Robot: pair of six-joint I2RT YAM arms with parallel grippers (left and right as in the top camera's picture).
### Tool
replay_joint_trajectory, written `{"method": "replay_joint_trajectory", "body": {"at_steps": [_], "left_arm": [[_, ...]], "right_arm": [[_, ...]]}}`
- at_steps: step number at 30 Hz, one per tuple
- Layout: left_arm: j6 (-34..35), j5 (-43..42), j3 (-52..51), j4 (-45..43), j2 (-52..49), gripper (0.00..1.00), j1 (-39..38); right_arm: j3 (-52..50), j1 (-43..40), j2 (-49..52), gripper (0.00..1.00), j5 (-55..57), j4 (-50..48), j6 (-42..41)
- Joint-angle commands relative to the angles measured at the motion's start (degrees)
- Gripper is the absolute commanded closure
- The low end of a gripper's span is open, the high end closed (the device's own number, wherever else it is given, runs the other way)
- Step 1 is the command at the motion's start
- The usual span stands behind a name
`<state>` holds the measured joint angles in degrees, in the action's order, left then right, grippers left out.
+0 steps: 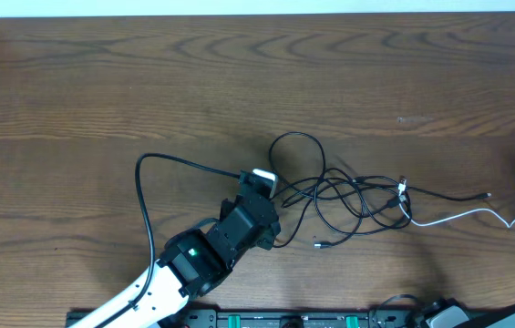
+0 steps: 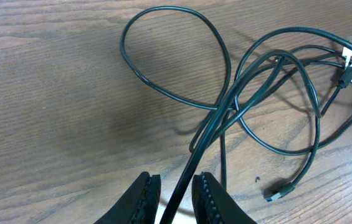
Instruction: Untangle cables
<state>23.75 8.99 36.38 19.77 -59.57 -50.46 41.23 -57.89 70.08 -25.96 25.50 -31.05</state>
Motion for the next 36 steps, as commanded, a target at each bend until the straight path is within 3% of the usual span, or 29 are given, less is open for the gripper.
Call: {"method": "replay_joint_trajectory", "body": {"at_steps": [1,12,17,24,28,31,35,36], "left_arm": [[0.1,0.9,0.6,0.1,0.4,0.76,0.2],[0.1,0.9,0.6,0.1,0.4,0.76,0.2],[0.1,0.9,0.6,0.1,0.4,0.76,0.2],[0.1,0.9,0.6,0.1,0.4,0.76,0.2],[0.1,0.9,0.6,0.1,0.4,0.76,0.2],[0.1,0.9,0.6,0.1,0.4,0.76,0.2],[0.1,0.9,0.6,0.1,0.4,0.76,0.2],[0.1,0.9,0.6,0.1,0.4,0.76,0.2]], "right_arm": [[0.2,0.3,-2.6,0.01,-2.2,6.1,1.5],[-0.1,0.3,-2.5,0.01,-6.8,15.0,1.5],[-1.0,2.1,-2.3,0.01,-6.3,15.0,1.0],[-4.5,8.1,-0.5,0.04,-0.5,11.1,-6.1],[-5.5,11.0,0.7,0.25,-0.5,7.8,-8.4],[-5.5,12.3,0.8,0.35,-0.2,6.3,-9.2],[-5.5,13.3,0.8,0.75,3.2,6.8,-9.2],[-5.5,13.3,0.8,0.90,3.0,6.6,-9.2]]}}
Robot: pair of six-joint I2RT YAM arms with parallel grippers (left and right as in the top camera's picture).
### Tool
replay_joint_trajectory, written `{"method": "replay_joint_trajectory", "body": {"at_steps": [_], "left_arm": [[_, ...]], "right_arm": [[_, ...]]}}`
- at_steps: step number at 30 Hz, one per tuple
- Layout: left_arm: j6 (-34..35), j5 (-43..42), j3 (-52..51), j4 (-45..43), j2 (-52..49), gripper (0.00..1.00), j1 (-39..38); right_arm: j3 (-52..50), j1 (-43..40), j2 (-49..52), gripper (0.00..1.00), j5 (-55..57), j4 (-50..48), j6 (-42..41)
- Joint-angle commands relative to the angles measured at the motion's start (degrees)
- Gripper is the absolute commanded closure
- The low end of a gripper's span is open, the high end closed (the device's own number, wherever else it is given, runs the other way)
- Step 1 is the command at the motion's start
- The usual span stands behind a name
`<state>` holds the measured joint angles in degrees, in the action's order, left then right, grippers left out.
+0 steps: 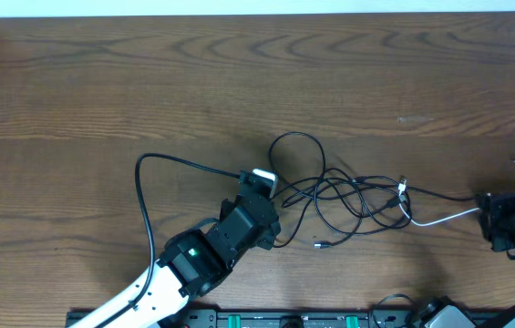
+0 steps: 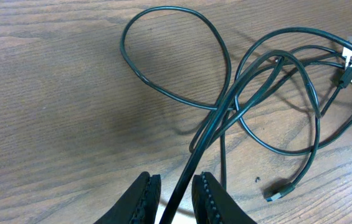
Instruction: Untangle cables
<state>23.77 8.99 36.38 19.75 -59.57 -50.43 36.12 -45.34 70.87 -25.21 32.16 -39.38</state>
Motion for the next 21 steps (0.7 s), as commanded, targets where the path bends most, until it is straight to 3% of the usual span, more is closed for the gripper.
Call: {"method": "replay_joint_trajectory", "body": {"at_steps": [1,6,21], "left_arm": [[0.1,0.9,0.6,0.2,0.4,0.76,0.1],[0.1,0.9,0.6,0.2,0.4,0.76,0.1],[0.0,0.9,0.6,0.2,0.4,0.76,0.1]], "right_arm": [[-0.3,0.8,0.0,0.97,1.4,-0.5,-0.9],[-0.1,0.4,0.0,0.99,-5.5,-7.1,-3.1],[0.9,-12.0,0.0,0.98,-14.3,-35.1,-28.2]]}}
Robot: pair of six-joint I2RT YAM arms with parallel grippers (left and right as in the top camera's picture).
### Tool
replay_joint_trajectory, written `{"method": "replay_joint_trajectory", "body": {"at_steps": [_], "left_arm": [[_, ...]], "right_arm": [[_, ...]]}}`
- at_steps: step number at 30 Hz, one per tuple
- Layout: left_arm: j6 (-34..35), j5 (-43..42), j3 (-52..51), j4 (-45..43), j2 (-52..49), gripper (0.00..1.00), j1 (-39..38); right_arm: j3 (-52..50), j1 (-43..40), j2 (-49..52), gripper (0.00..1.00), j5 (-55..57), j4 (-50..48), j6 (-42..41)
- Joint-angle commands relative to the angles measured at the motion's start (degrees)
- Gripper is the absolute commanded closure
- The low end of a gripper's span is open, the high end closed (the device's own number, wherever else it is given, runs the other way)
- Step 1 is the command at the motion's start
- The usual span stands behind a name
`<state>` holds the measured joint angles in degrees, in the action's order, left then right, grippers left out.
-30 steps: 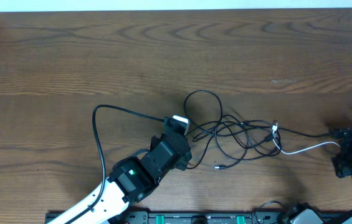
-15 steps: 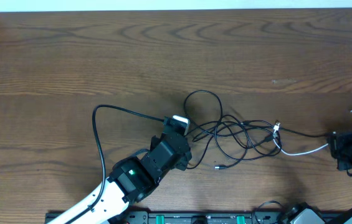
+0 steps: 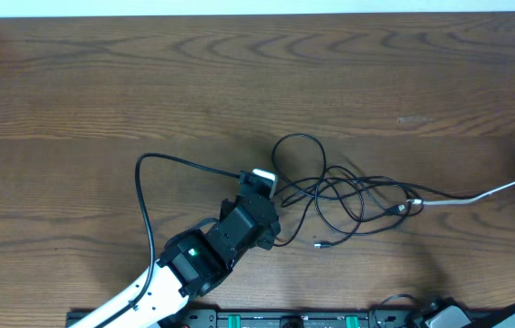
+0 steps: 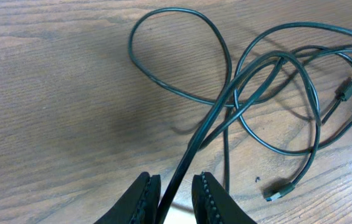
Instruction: Untangle cables
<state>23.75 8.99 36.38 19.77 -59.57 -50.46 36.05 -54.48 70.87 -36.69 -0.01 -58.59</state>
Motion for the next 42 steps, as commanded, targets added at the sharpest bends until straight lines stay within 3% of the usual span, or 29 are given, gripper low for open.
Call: {"method": "replay_joint_trajectory", "body": {"at_steps": [1,11,17,21,26,34,37,42], "left_arm": [[0.1,0.9,0.6,0.2,0.4,0.76,0.2],[0.1,0.9,0.6,0.3,0.4,0.76,0.2],[0.1,0.9,0.6,0.3,0.4,0.76,0.2],[0.1,0.9,0.6,0.3,0.4,0.76,0.2],[0.1,0.9,0.6,0.3,0.4,0.76,0.2],[0.1,0.9,0.6,0.3,0.4,0.76,0.2],[0.1,0.9,0.6,0.3,0.4,0.76,0.2],[0.1,0.9,0.6,0.3,0.4,0.76,0.2]], "right_arm": [[0.9,-4.1,0.0,0.98,-2.6,-5.1,-9.8],[0.9,-14.1,0.0,0.98,5.1,-15.8,-12.1],[0.9,-16.4,0.0,0.98,0.8,-16.9,-8.8],[0.9,-14.9,0.0,0.98,-2.1,-9.9,-1.2],[0.9,-13.4,0.0,0.98,-2.8,5.6,3.7],[0.9,-13.6,0.0,0.98,-9.2,20.0,11.8],[0.9,-14.1,0.0,0.99,-9.6,21.3,13.0],[0.9,-16.6,0.0,0.99,-9.6,14.4,11.6]]}}
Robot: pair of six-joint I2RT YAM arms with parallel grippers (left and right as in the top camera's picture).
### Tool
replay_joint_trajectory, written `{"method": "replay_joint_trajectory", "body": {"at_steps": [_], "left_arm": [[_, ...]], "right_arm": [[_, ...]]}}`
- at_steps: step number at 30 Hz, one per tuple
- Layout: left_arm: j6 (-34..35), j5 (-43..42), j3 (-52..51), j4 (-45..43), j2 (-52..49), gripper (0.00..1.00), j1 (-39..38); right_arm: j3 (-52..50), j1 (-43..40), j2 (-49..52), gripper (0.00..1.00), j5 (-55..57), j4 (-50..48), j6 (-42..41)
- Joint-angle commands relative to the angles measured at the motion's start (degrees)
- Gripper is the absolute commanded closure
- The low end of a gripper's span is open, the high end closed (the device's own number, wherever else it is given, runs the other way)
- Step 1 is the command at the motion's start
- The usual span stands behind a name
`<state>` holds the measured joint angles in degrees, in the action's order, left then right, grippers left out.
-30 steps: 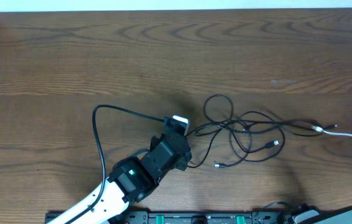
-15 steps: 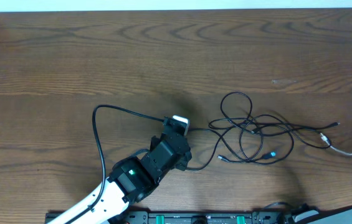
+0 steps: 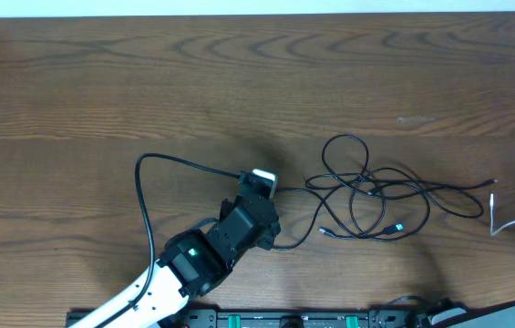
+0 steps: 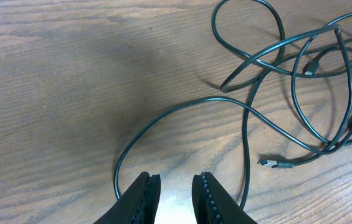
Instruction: Untangle cables
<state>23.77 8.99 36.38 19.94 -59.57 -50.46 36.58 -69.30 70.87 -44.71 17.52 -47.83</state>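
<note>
The black cable tangle (image 3: 366, 196) lies loose right of centre, and one strand runs back toward my left gripper (image 3: 264, 182). In the left wrist view the black cable (image 4: 288, 68) loops ahead at upper right. A single strand (image 4: 163, 118) arcs around the fingertips without passing between them. My left gripper (image 4: 176, 186) stands slightly open on bare wood. Two plug ends (image 4: 272, 163) lie free. The white cable (image 3: 512, 221) lies apart from the tangle at the far right. Only a dark sliver of my right gripper shows at the frame edge.
A thin black lead (image 3: 143, 196) curves from the left arm (image 3: 193, 260) up and over to the wrist. The wooden table (image 3: 239, 82) stretches behind. A black rail with green marks (image 3: 284, 321) runs along the near edge.
The black tangle has shifted right, away from my left gripper, and its strand is no longer between the left fingers. The white cable, taut at the tangle before, now lies separate at the right edge.
The white cable was woven into the tangle, a black strand ran between my left fingers, and the right gripper was at the frame edge. Then the right gripper stood on the white cable. Then that cable was stretched rightward. Now it is free and the tangle has moved right.
</note>
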Motion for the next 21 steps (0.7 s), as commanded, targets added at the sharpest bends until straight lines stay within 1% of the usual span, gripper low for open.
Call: {"method": "replay_joint_trajectory", "body": {"at_steps": [1,5,11,16,19,21], "left_arm": [[0.0,0.9,0.6,0.2,0.4,0.76,0.2],[0.1,0.9,0.6,0.1,0.4,0.76,0.2],[0.1,0.9,0.6,0.2,0.4,0.76,0.2],[0.1,0.9,0.6,0.2,0.4,0.76,0.2],[0.1,0.9,0.6,0.1,0.4,0.76,0.2],[0.1,0.9,0.6,0.1,0.4,0.76,0.2]], "right_arm": [[0.4,-2.2,0.0,0.99,-1.5,-4.9,0.3],[0.4,-3.7,0.0,0.99,0.8,-13.2,-4.2],[0.4,-3.7,0.0,0.99,13.4,-26.6,-9.0],[0.4,-3.7,0.0,0.99,20.5,-39.3,-12.5],[0.5,-3.7,0.0,0.99,23.5,-45.8,-13.0],[0.6,-3.7,0.1,0.99,25.1,-47.2,-13.0]]}}
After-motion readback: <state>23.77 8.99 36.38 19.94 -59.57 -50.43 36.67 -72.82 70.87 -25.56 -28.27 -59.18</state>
